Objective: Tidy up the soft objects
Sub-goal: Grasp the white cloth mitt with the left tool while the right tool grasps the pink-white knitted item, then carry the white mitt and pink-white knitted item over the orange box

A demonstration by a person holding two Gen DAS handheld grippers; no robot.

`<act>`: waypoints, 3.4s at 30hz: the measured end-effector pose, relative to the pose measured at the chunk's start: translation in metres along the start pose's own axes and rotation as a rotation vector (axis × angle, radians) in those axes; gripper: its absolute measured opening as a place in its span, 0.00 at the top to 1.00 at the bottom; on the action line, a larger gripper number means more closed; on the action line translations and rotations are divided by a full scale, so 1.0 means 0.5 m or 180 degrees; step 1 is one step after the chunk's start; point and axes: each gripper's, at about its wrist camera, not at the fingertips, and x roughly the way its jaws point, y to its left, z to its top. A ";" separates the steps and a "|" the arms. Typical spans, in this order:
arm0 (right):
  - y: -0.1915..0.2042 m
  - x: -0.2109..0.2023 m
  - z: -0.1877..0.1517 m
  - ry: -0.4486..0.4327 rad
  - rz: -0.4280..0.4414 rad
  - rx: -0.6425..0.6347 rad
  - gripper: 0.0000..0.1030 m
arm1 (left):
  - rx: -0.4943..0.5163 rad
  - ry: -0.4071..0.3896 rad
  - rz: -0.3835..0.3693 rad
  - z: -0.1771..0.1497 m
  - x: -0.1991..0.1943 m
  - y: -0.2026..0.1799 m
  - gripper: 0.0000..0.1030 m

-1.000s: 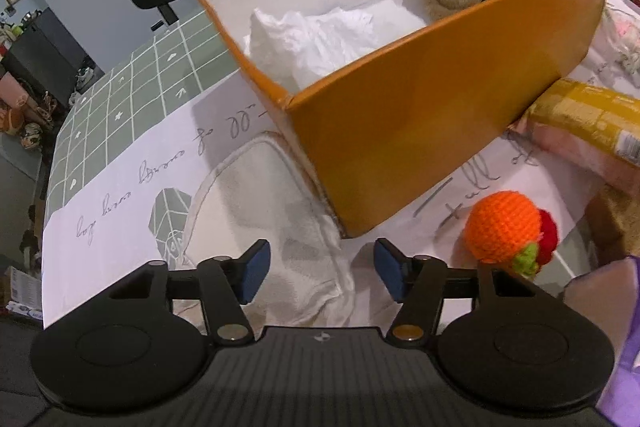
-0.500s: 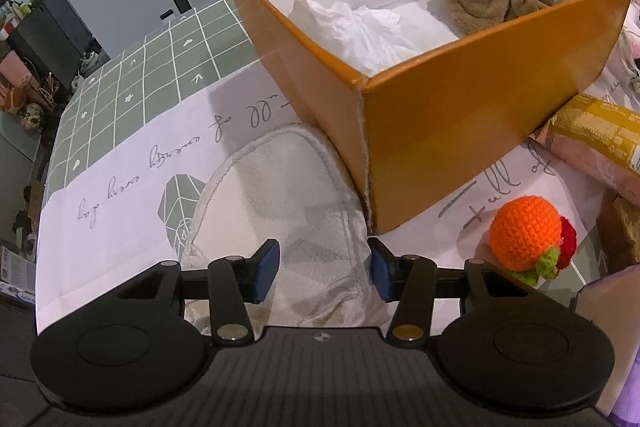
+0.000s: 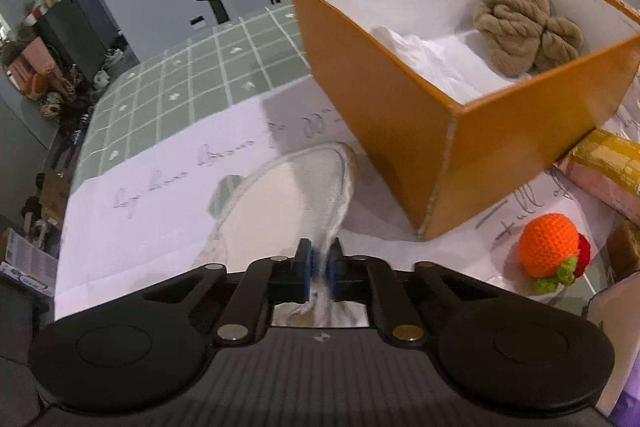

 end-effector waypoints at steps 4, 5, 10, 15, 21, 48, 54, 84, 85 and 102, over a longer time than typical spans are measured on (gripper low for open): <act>-0.003 -0.018 -0.001 -0.0026 0.0009 -0.0035 0.51 | -0.0119 -0.0096 0.0053 -0.004 -0.022 0.028 0.94; -0.004 -0.023 -0.002 -0.0031 0.0006 -0.0047 0.52 | -0.0145 -0.0121 0.0066 -0.006 -0.028 0.036 0.94; -0.013 -0.049 -0.006 -0.0041 -0.0028 -0.0099 0.58 | -0.0242 -0.0181 0.0095 -0.017 -0.051 0.071 0.95; -0.022 -0.078 -0.012 -0.0083 -0.0035 -0.0121 0.61 | -0.0366 -0.0287 0.0118 -0.024 -0.083 0.103 0.95; -0.003 -0.119 -0.021 -0.0135 -0.0022 -0.0275 0.61 | -0.0343 -0.0397 0.0176 -0.027 -0.121 0.112 0.95; 0.305 -0.310 -0.045 -0.0450 0.0698 -0.1497 0.61 | -0.0208 -0.0845 -0.0117 -0.048 -0.301 0.087 0.95; 0.347 -0.324 -0.032 -0.0521 0.0807 -0.1609 0.61 | -0.0164 -0.1030 -0.0373 -0.016 -0.341 0.056 0.95; 0.267 -0.240 0.172 -0.0726 0.0393 -0.1231 0.61 | -0.0505 -0.0985 -0.1615 0.297 -0.150 -0.095 0.95; 0.263 -0.231 0.178 -0.0711 0.0380 -0.1217 0.61 | -0.0540 -0.0915 -0.1620 0.297 -0.132 -0.094 0.95; 0.340 -0.031 0.270 -0.0237 0.0292 -0.1484 0.61 | -0.0636 -0.0140 -0.1044 0.253 0.074 -0.006 0.87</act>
